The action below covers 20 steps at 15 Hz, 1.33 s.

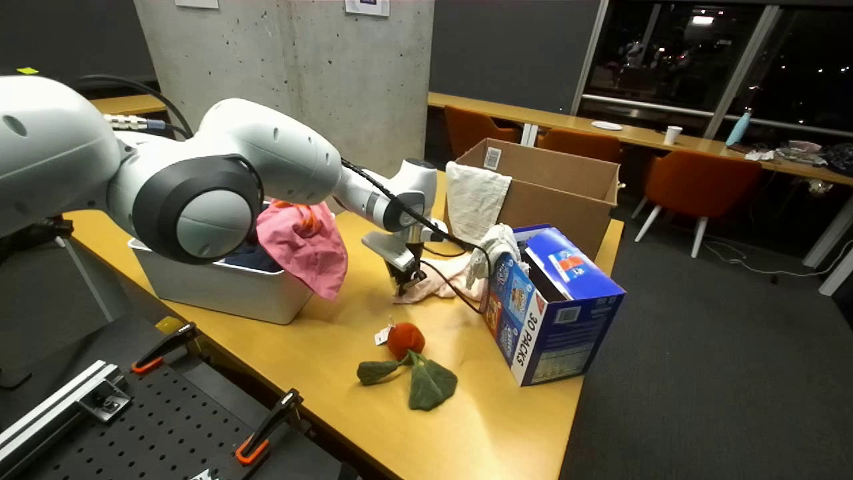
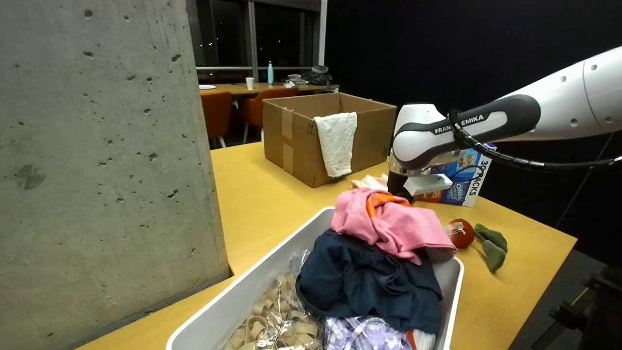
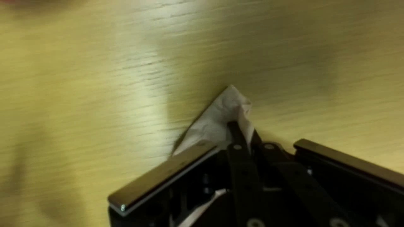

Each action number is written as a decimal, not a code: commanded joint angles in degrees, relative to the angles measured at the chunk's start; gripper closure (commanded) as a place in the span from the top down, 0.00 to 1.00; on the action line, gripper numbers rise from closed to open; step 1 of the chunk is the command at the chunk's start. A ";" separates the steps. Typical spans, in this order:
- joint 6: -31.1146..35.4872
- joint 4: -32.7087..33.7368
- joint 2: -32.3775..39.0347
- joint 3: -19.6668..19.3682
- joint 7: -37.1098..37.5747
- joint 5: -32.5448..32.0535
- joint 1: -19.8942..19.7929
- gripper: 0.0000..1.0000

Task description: Use the pink shirt to put the yellow container in the basket, then put the peach shirt in the basket

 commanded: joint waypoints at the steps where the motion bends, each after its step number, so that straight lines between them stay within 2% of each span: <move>1: 0.86 -13.25 -10.09 -2.53 3.88 0.01 -1.03 0.01; 7: 1.97 -28.47 -21.76 -6.65 9.36 -0.07 -1.01 0.01; 11: 4.64 -38.73 -29.26 -8.07 14.06 -0.32 -0.62 0.01; 20: 16.04 -64.37 -47.69 -12.72 25.38 -1.97 2.94 0.01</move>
